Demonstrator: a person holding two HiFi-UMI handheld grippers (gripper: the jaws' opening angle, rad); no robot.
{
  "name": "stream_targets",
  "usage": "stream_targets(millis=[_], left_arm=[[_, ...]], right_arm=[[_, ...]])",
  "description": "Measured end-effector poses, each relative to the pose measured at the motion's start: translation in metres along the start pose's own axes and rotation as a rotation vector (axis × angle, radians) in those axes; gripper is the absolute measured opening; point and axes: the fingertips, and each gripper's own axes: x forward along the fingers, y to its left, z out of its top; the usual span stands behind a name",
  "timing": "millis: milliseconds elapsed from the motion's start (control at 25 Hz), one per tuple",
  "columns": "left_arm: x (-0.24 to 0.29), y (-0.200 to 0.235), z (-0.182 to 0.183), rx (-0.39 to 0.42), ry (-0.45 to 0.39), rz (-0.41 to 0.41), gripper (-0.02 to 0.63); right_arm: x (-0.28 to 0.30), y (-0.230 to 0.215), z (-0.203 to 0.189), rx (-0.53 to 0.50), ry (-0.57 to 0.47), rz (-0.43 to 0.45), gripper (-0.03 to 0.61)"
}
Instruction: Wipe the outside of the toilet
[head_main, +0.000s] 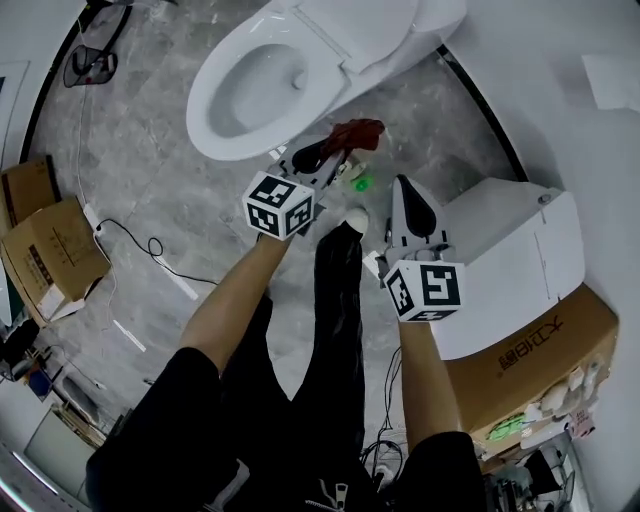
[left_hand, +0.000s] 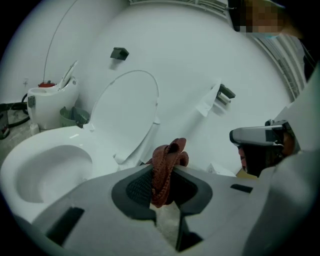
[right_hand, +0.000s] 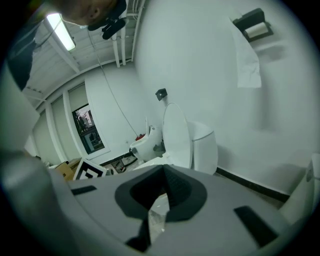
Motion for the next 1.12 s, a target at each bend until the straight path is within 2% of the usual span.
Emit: stream_targets(millis=[160,400,880,1120], left_arm=[[0.041,0.031,-0.042,-0.052,-0.013,0.034,0.064],[0.078,0.061,-0.08,-0.113,-0.036,0.076,0.064],[0.128,0.106,-0.128,-0.254,-0.031,0.152,0.064],[0.133,0.129,-0.134,-0.328,-0.074,0.215,0.064]], right_arm=[[0.028,-0.017,-0.038,0.005,0.021,0.023,0.003],[0.06,-0.032,-0.073,-0.003,0.032,0.053,0.003],[0.072,-0.054,-0.122,0.058,0.061,0.036,0.003],[0.077,-0.045,-0.137,0.041,0.089,0.053,0.003]])
